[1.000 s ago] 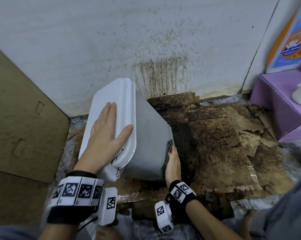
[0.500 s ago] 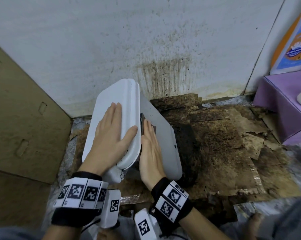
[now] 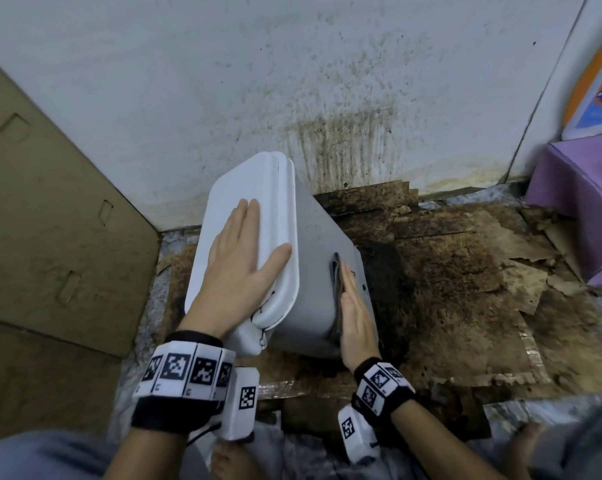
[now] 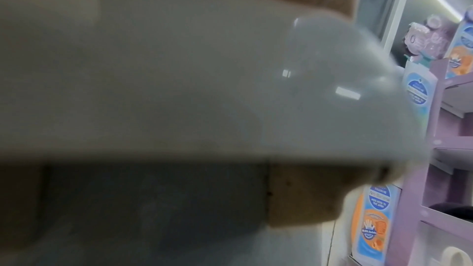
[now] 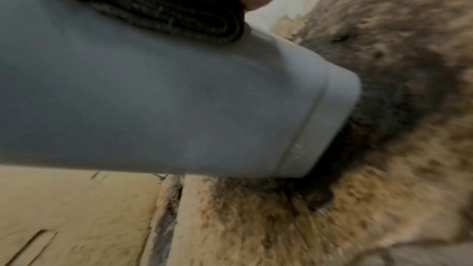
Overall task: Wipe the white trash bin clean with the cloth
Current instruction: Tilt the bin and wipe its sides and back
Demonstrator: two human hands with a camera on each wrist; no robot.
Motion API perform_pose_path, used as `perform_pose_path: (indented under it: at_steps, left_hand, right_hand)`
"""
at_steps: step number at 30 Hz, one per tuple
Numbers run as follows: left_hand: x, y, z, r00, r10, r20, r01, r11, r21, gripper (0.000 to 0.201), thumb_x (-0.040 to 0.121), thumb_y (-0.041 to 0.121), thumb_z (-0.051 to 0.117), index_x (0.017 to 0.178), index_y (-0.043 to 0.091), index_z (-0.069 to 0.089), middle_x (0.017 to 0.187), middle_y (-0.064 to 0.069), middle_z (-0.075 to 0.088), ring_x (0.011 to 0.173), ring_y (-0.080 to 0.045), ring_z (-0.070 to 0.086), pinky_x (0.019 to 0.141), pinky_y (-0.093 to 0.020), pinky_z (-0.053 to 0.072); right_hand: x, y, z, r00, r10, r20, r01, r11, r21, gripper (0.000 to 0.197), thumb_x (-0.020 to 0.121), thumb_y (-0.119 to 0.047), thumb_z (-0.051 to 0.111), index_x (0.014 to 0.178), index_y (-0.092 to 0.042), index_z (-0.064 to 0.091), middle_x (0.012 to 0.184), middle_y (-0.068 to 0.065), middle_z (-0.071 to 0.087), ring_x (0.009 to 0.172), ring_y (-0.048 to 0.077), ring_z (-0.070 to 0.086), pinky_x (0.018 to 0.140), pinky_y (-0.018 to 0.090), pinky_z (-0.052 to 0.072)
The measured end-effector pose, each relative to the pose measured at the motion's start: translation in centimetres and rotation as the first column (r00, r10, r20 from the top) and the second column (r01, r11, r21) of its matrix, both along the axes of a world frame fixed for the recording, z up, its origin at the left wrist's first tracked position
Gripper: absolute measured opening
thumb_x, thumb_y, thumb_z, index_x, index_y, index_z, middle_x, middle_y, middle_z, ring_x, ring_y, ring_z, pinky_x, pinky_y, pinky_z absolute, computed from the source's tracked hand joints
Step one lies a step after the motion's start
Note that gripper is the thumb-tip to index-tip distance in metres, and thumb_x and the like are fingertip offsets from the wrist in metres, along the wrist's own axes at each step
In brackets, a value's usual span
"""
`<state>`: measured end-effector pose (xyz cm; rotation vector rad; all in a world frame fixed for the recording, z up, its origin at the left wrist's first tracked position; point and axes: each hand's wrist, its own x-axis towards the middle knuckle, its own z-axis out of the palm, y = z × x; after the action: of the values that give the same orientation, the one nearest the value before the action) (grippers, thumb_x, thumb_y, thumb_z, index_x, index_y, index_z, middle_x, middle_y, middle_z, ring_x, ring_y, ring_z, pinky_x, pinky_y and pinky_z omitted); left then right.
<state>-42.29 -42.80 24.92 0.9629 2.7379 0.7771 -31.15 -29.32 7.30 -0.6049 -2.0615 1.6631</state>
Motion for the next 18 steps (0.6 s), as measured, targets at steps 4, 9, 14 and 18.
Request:
perform_pose_path:
  at_steps: [4, 9, 14, 18]
  left_hand:
    - [0.0, -0.2, 0.1, 1.000, 0.009, 0.015, -0.009, 1.000, 0.014, 0.089, 0.092, 0.068, 0.034, 0.164, 0.027, 0.001, 0.172, 0.011, -0.005, 0.156, -0.001, -0.007, 0.128, -0.037, 0.001]
    - [0.1, -0.3, 0.3, 0.999, 0.024, 0.021, -0.025, 0.999, 0.021, 0.089, 0.092, 0.065, 0.035, 0.164, 0.026, 0.003, 0.172, 0.010, -0.003, 0.156, -0.003, -0.005, 0.128, -0.039, 0.002]
    - [-0.2, -0.7, 0.2, 0.999, 0.035, 0.023, -0.035, 0.999, 0.014, 0.088, 0.092, 0.064, 0.035, 0.163, 0.025, 0.001, 0.172, 0.009, -0.003, 0.156, -0.003, -0.005, 0.128, -0.037, 0.002]
    - [-0.2, -0.5, 0.1, 0.999, 0.031, 0.008, -0.031, 0.999, 0.007, 0.088, 0.092, 0.064, 0.034, 0.163, 0.024, 0.000, 0.172, 0.008, -0.004, 0.156, -0.004, -0.006, 0.128, -0.035, 0.001]
  right_hand:
    - [0.9, 0.7, -1.7, 0.992, -0.033, 0.122, 0.049, 0.990, -0.134, 0.045, 0.112, -0.021, 0.021, 0.155, -0.033, 0.020, 0.165, -0.017, 0.016, 0.153, -0.002, 0.011, 0.128, 0.033, 0.008]
    - [0.3, 0.5, -1.3, 0.981, -0.076, 0.176, 0.109, 0.977, -0.183, 0.049, 0.110, -0.022, 0.023, 0.159, -0.025, 0.023, 0.168, -0.008, 0.017, 0.154, 0.005, 0.011, 0.125, 0.023, 0.004]
    - [-1.0, -0.9, 0.7, 0.967, -0.125, 0.223, 0.167, 0.970, -0.179, 0.065, 0.097, -0.040, 0.019, 0.160, -0.027, 0.023, 0.168, -0.010, 0.017, 0.155, 0.007, 0.010, 0.127, 0.032, 0.003]
    - [-2.0, -2.7, 4.6, 0.988, -0.091, 0.124, 0.109, 0.983, -0.147, 0.067, 0.093, -0.042, 0.018, 0.160, -0.034, 0.022, 0.167, -0.017, 0.018, 0.150, -0.005, 0.010, 0.127, 0.034, 0.007]
